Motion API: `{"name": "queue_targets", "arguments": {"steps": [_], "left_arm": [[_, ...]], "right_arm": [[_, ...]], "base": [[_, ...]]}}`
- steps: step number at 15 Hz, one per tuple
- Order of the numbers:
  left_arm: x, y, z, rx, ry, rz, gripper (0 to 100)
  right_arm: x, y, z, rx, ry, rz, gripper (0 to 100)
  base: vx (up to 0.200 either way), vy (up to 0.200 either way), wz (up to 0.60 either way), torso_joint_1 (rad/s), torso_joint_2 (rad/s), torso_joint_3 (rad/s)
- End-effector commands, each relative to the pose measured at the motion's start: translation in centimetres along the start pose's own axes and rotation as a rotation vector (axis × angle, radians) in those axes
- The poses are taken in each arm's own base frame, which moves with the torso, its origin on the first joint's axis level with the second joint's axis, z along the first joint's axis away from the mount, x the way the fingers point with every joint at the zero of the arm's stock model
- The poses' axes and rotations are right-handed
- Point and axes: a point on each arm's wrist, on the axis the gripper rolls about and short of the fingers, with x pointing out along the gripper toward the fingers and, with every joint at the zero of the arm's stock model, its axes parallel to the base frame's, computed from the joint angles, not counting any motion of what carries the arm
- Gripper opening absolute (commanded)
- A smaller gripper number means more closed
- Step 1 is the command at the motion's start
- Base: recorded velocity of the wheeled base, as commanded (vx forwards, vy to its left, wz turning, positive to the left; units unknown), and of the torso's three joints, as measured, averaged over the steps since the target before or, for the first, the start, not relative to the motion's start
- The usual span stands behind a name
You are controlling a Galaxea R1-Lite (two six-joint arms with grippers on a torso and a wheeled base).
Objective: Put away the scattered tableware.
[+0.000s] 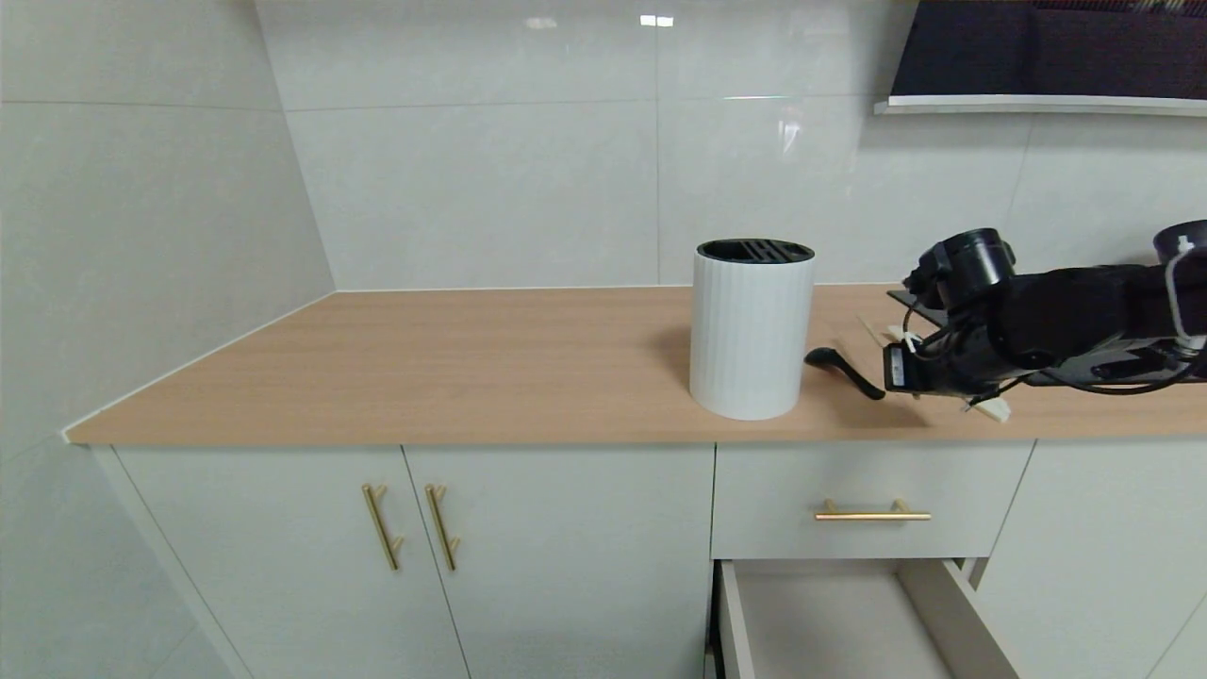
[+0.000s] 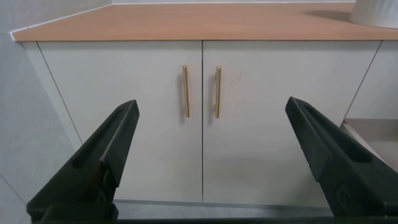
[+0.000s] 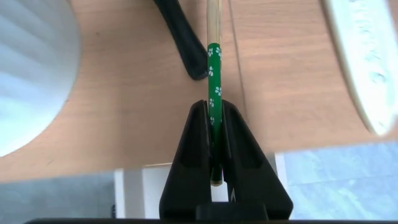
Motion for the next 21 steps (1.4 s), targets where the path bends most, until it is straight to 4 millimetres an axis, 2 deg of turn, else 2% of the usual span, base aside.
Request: {"name": "queue_targets", "arguments": {"steps": [1,2,3,4,6,7,8,9,13,21], "left_arm": [[0.0,0.0,0.0,-0.001,0.000,0.001,100],[0.0,0.0,0.0,-0.001,0.000,0.001,100],[0.0,0.0,0.0,-0.001,0.000,0.001,100],[0.0,0.0,0.0,-0.001,0.000,0.001,100],[0.0,0.0,0.0,-0.001,0.000,0.001,100],[0.0,0.0,0.0,-0.001,0.000,0.001,100],[0.0,0.0,0.0,-0.001,0.000,0.001,100],[0.0,0.0,0.0,-0.001,0.000,0.001,100],[0.0,0.0,0.0,-0.001,0.000,0.001,100],[0.0,0.0,0.0,-0.001,0.000,0.001,100]], "right_arm": [[-8.9,-1.9,-0.3,0.038,-0.109,0.058,0],[-12.0,-2.7,-0.8,0.055,-0.150,0.086,0],[-13.4,-3.1,-1.3,0.065,-0.163,0.103,0],[-15.2,-3.9,-3.0,0.063,-0.156,0.120,0],[-16.9,-4.9,-6.2,0.027,-0.098,0.172,0],[-16.9,-4.9,-6.2,0.027,-0.098,0.172,0],[-18.4,-5.5,-7.9,0.005,-0.089,0.244,0],[-18.5,-5.6,-8.4,-0.003,-0.080,0.249,0],[-16.5,-5.6,-10.6,-0.168,0.014,0.229,0],[-16.5,-4.1,-12.3,-0.252,0.064,0.283,0]], "base": [[0.000,0.000,0.00,0.000,0.00,0.000],[0.000,0.000,0.00,0.000,0.00,0.000],[0.000,0.000,0.00,0.000,0.00,0.000],[0.000,0.000,0.00,0.000,0.00,0.000],[0.000,0.000,0.00,0.000,0.00,0.000],[0.000,0.000,0.00,0.000,0.00,0.000],[0.000,0.000,0.00,0.000,0.00,0.000],[0.000,0.000,0.00,0.000,0.00,0.000],[0.000,0.000,0.00,0.000,0.00,0.000],[0.000,0.000,0.00,-0.014,0.04,0.021]]}}
